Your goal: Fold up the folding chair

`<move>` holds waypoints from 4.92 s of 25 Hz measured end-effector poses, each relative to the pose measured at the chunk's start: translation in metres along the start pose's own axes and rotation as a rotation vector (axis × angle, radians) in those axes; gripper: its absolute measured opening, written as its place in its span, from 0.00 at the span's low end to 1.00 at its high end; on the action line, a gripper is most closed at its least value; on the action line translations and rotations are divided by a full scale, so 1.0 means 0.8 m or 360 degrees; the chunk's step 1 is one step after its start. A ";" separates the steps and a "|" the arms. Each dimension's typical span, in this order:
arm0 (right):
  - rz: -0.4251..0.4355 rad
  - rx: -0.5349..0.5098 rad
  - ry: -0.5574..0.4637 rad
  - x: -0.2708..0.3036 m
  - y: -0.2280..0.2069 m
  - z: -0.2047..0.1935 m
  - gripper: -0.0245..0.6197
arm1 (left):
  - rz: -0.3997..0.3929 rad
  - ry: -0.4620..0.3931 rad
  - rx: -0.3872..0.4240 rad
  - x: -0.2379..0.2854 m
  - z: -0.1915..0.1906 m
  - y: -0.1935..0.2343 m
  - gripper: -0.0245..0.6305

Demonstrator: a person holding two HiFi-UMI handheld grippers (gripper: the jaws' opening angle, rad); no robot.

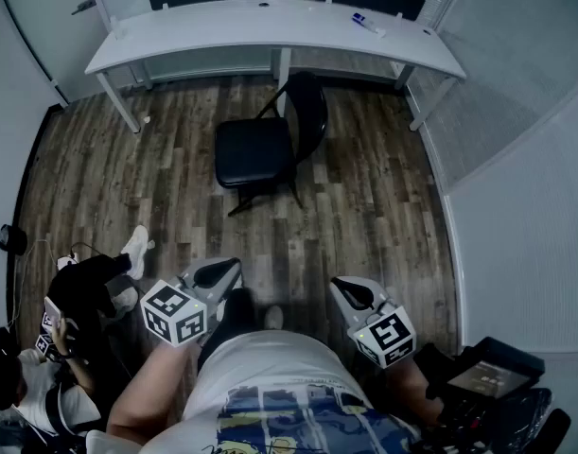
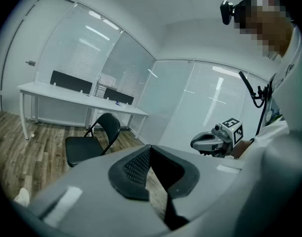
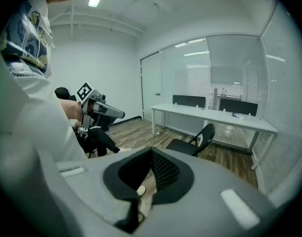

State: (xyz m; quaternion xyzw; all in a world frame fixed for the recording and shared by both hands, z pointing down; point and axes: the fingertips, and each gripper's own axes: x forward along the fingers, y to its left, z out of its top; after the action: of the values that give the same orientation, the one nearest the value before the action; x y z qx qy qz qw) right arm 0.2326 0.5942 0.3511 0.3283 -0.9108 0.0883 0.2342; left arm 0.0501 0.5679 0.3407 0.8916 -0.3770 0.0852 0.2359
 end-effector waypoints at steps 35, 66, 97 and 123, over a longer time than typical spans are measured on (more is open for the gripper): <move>-0.0108 0.0128 -0.0057 0.021 -0.066 0.007 0.17 | 0.0154 0.0051 0.0060 0.042 0.005 0.045 0.13; -0.0290 0.0185 0.0085 0.268 -0.221 0.156 0.20 | -0.0017 0.0062 -0.0148 0.143 0.108 0.328 0.20; -0.0268 0.0264 0.0356 0.410 -0.446 0.120 0.20 | 0.0207 0.0192 -0.0392 0.278 0.066 0.482 0.27; -0.0385 0.0520 0.0700 0.498 -0.612 -0.022 0.33 | 0.0438 0.0578 -0.0660 0.395 -0.150 0.656 0.39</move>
State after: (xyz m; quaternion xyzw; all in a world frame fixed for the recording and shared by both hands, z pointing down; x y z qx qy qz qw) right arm 0.2835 0.0013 0.5630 0.4409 -0.7662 0.2742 0.3786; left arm -0.0993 0.1093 0.7370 0.7353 -0.4551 0.1956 0.4625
